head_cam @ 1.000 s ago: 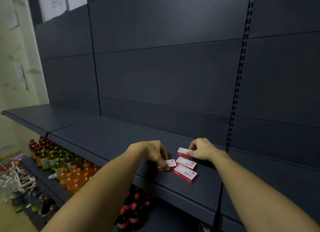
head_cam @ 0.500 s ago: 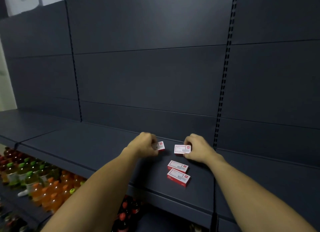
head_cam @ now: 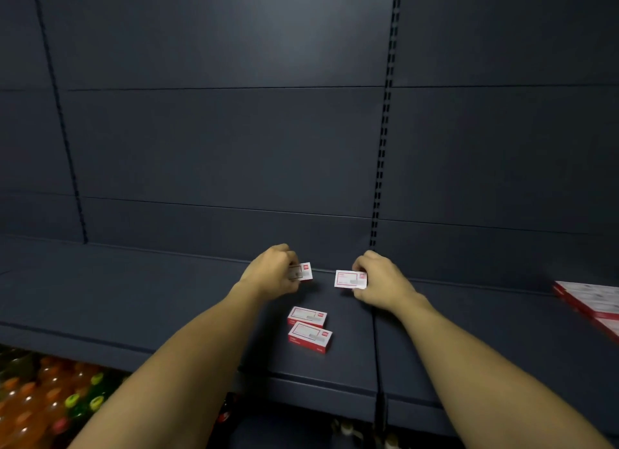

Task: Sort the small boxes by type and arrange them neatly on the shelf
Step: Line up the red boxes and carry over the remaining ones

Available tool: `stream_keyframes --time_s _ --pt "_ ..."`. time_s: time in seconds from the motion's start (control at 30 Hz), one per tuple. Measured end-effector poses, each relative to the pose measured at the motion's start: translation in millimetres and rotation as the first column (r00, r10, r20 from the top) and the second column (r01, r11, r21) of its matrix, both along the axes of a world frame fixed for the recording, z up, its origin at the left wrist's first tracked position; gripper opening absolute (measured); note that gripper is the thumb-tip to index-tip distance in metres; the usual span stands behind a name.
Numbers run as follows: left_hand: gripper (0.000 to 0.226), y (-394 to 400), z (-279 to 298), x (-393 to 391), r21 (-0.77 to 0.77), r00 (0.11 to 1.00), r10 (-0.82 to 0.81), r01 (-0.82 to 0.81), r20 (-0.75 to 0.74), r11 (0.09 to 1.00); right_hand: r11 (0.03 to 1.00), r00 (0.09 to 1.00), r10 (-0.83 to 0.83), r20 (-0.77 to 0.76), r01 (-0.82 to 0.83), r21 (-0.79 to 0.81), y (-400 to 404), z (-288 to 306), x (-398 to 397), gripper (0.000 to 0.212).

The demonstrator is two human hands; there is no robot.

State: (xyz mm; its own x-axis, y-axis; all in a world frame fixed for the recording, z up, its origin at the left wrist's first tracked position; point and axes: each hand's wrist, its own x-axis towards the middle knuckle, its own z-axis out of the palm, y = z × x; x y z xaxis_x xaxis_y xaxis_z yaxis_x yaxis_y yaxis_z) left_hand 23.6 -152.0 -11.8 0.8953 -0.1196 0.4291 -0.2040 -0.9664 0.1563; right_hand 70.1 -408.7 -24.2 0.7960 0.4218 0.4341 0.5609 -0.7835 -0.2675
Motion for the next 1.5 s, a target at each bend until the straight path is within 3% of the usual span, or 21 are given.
stream_keyframes --time_s 0.07,0.27,0.5,1.03,1.3,1.5 --pt "0.038 -8 -1 4 0.001 0.999 -0.042 0.042 -0.008 0.999 0.999 1.0 -0.028 0.011 0.028 -0.019 -8 1 -4 0.033" --pt "0.041 -33 -9 13 0.009 0.99 -0.141 0.141 -0.013 0.99 0.985 0.985 -0.156 0.076 0.161 -0.068 -33 -6 -27 0.026" --pt "0.04 -74 -13 17 0.034 0.974 -0.228 0.229 -0.016 0.973 0.97 0.969 -0.24 0.059 0.242 -0.028 -77 -14 -55 0.028" --pt "0.038 -273 2 10 0.185 0.891 -0.454 0.448 -0.012 0.875 0.862 0.862 -0.507 0.021 0.507 -0.005 -263 -6 -112 0.033" --pt "0.041 -369 3 -6 0.197 0.868 -0.496 0.489 -0.015 0.85 0.82 0.821 -0.571 -0.002 0.57 -0.054 -368 -7 -136 0.042" --pt "0.041 -419 -2 -11 0.152 0.893 -0.451 0.448 -0.016 0.881 0.823 0.827 -0.561 0.023 0.561 -0.094 -425 -8 -140 0.047"
